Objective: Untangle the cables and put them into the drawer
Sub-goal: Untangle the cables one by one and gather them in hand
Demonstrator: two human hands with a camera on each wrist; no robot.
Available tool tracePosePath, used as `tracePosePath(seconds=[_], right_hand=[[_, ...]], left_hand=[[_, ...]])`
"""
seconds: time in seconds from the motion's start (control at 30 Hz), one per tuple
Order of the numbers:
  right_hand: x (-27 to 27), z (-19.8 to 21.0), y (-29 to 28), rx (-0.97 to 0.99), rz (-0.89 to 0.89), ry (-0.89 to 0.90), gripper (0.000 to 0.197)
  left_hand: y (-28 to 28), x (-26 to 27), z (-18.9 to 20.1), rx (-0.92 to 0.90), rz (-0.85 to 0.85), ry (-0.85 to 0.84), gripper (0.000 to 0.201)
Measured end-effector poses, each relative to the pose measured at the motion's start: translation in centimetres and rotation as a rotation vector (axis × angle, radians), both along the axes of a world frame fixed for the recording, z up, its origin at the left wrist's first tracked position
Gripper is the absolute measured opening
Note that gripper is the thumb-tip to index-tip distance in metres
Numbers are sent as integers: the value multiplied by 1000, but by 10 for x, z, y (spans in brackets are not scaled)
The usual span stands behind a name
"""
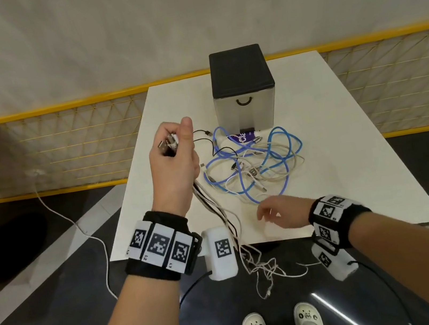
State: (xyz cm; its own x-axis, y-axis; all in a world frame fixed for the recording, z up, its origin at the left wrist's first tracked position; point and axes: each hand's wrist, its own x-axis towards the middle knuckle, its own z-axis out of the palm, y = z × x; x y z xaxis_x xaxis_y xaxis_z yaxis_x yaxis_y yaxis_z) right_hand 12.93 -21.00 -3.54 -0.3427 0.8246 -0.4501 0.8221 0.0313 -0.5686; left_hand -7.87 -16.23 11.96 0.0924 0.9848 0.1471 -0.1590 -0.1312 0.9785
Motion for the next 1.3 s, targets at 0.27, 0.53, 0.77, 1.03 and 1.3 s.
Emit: tracePosePath(seconds=[0.27,0.53,0.77,1.03,1.3], right_hand=[[-1,-9,58,288,-564,-25,14],[-8,-19,78,194,-370,-333,22],[7,-5,86,549,-695,307,15],[-9,80,103,313,-933,1275,21],[-31,120,94,267,-535,1100,31]], left_hand=[[10,13,-27,-160,21,18,37],[29,13,-26,-185,2,79,35],[42,-6,-25,-154,-15,47,34],[54,9,-9,-90,-65,82,29],[69,40,-10,-91,-62,156,26]])
